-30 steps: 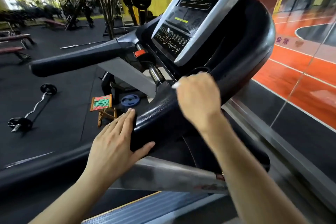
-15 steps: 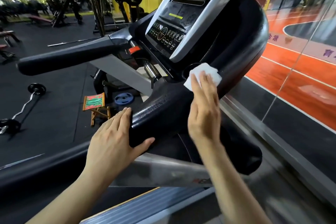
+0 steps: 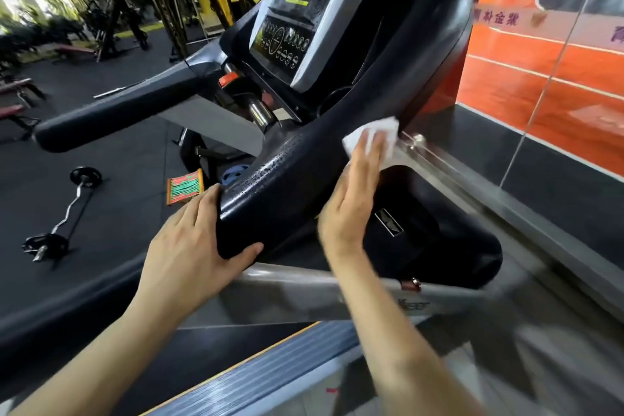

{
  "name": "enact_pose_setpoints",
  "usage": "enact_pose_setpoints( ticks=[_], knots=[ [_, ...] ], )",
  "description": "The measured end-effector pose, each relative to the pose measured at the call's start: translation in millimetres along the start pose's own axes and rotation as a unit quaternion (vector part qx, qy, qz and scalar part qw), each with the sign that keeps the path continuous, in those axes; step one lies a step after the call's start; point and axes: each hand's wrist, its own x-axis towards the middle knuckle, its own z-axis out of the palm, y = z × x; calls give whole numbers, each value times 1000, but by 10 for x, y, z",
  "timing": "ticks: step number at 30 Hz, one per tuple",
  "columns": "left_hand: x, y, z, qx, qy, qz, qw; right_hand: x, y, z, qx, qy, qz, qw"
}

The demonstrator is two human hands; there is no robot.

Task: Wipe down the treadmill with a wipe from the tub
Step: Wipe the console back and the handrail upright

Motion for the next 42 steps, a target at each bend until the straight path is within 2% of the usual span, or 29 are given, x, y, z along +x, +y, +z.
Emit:
enact_pose_setpoints(
  ticks=[3,5,7,9,11,13,14,16,18,19,21,25,26,30,32,34,35,37,40,42],
  knots=[
    [11,-17,-41,-8,-21,14,1000,-986,-85,130,-22,-129,-87,988],
    [28,-61,-60,-23,-46,25,998,-1263,24,135,-61,-170,-169,969],
    [39,-138,-89,-40,-65,35,996,-965,128,114,-64,-140,-181,971],
    [27,-201,-117,-50,-72,46,995,-455,117,77,-16,-52,-89,995],
    [6,-251,-127,-50,-59,53,996,-18,73,48,26,23,9,999],
    [-29,-266,-118,-43,-51,52,996,-22,-26,82,23,37,36,998],
    [-45,-274,-108,-40,-45,48,997,-206,-68,119,1,19,11,1000],
    [-64,-307,-104,-28,-35,30,999,-800,-137,200,-57,-74,-92,991],
    [-93,-388,-115,-15,-47,8,999,-1315,-127,227,-102,-169,-196,961],
    [-122,-450,-125,-11,-55,-2,998,-1389,-94,224,-111,-186,-227,950],
    [-196,-591,-148,-6,-57,-11,998,-1167,-124,219,-125,-179,-245,945],
    [-312,-766,-113,-1,-27,14,1000,-230,-474,209,-154,-100,-174,968],
    [-314,-775,-98,5,-19,21,1000,-119,-552,252,-155,-104,-174,967],
    [-328,-840,-28,7,-2,24,1000,-701,-955,568,-141,-219,-243,934],
    [-366,-900,-7,2,1,10,1000,-1000,-1097,649,-134,-247,-249,927],
    [-419,-948,0,8,12,-2,1000,-903,-1080,606,-127,-274,-285,910],
    [-433,-955,-14,15,12,-5,1000,-776,-1018,545,-128,-272,-305,904],
    [-451,-949,-45,24,10,-4,1000,-508,-825,378,-140,-214,-299,919],
    [-454,-943,-67,23,13,-2,1000,-514,-647,254,-163,-106,-177,965],
    [-455,-936,-70,25,13,-3,1000,-908,-685,392,-153,-96,-150,972]
  ],
)
